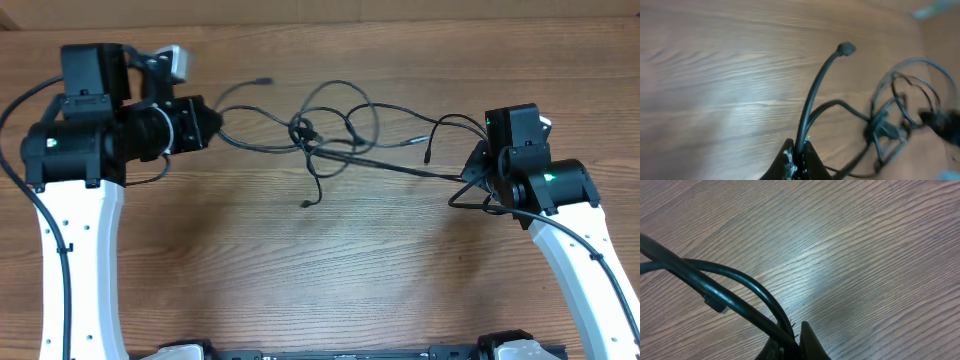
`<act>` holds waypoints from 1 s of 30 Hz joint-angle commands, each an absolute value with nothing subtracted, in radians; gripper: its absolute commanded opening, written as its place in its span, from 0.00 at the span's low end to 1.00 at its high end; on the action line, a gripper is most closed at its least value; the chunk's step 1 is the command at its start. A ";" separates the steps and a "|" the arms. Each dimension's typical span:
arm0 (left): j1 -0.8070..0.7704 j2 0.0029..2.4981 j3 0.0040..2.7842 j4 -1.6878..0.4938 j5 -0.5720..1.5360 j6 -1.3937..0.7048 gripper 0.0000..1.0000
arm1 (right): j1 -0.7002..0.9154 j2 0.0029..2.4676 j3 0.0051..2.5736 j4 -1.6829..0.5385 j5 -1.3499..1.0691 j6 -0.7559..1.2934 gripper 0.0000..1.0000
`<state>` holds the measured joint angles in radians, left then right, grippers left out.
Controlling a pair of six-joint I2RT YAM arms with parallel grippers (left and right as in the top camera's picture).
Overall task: Untangle cables
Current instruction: 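Pull the left gripper leftward away from the right to stretch cables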
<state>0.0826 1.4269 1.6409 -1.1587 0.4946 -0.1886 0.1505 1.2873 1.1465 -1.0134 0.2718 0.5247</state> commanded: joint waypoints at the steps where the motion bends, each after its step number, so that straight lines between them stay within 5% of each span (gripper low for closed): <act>1: 0.147 1.398 1.645 -1.146 0.315 -0.381 0.04 | 0.130 1.266 1.174 -1.019 0.385 0.527 0.04; 9: 0.148 1.398 1.645 -1.143 0.420 -0.477 0.04 | 0.130 1.266 1.174 -0.997 0.382 0.525 0.04; 14: 0.117 1.398 1.645 -1.165 0.412 -0.356 0.04 | 0.130 1.266 1.174 -0.912 -0.021 0.269 0.04; 24: 0.112 1.381 1.646 -1.212 -0.222 -0.516 0.04 | 0.129 1.266 1.174 -0.939 0.140 0.239 0.04; 30: 0.112 1.378 1.647 -1.169 -0.358 -0.604 0.04 | 0.129 1.266 1.174 -0.988 0.281 0.318 0.04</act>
<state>0.1051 1.4040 1.6402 -1.1816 -0.1799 -0.5266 0.1337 1.2873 1.1465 -0.9855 0.1604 0.2802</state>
